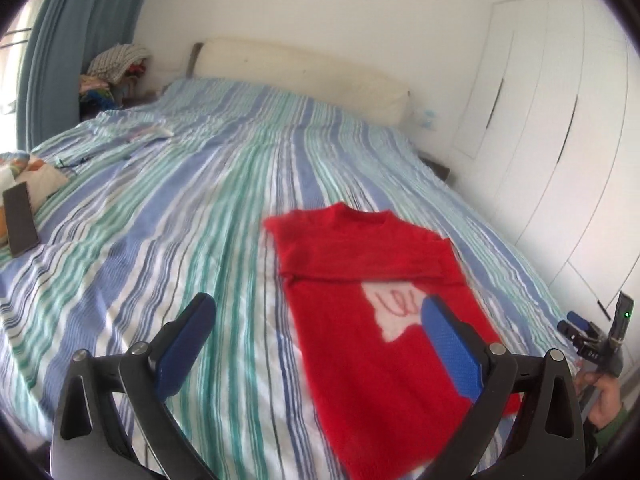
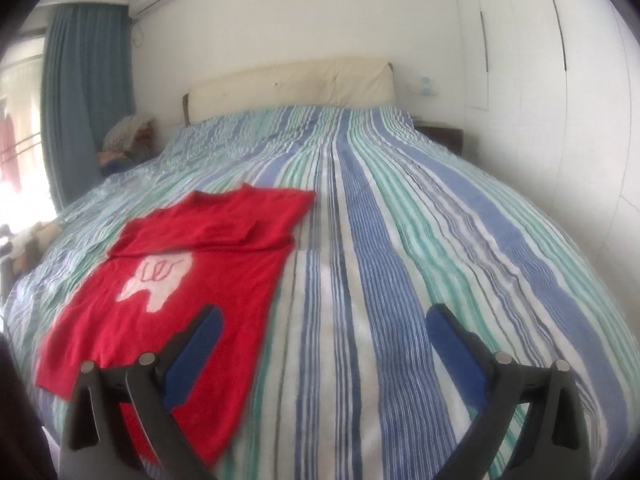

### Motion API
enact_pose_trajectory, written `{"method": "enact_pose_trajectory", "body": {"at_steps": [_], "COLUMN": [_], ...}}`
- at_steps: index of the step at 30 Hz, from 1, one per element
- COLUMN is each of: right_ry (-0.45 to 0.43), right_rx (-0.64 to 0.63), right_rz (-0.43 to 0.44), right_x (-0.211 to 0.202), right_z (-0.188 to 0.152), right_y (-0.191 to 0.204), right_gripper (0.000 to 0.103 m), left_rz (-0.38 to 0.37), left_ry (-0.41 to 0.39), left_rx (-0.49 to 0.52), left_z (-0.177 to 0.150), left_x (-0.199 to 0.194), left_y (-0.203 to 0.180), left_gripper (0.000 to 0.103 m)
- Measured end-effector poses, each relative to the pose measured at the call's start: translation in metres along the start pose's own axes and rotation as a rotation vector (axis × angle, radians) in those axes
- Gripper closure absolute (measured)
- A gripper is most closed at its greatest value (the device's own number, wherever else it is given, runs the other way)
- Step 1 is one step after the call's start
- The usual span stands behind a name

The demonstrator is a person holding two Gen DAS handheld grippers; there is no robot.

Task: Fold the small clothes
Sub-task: 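Grasp the red sweater hem with both grippers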

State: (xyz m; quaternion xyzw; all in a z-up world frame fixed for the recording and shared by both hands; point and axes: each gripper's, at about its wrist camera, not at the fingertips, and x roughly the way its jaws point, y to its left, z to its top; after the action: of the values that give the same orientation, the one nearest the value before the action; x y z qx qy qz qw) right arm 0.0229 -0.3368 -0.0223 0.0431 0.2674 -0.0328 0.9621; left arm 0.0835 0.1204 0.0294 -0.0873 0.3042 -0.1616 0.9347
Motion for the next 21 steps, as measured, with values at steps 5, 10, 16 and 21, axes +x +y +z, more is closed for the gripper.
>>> {"method": "enact_pose_trajectory", "body": {"at_steps": [5, 10, 16, 21], "right_ry": [0.107, 0.308, 0.403, 0.464], "right_rx": [-0.095, 0.008, 0.137, 0.151], "right_rz": [0.133, 0.305, 0.383, 0.408], "right_x": [-0.029, -0.017, 0.006, 0.02], "right_z": [0.004, -0.043, -0.076, -0.083], "right_y": [0.017, 0.032, 0.037, 0.042], "right_gripper": [0.003, 0.003, 0.022, 0.029], "left_rz": [-0.044, -0.105, -0.127, -0.136], "left_ry": [0.286, 0.403, 0.411, 0.415], "left_rx": [0.001, -0.116, -0.058, -0.07], "left_z": [-0.067, -0.116, -0.129, -0.134], "left_x": [0.044, 0.056, 0.049, 0.05], "left_y": [-0.015, -0.02, -0.031, -0.028], "left_gripper": [0.002, 0.005, 0.009, 0.015]}}
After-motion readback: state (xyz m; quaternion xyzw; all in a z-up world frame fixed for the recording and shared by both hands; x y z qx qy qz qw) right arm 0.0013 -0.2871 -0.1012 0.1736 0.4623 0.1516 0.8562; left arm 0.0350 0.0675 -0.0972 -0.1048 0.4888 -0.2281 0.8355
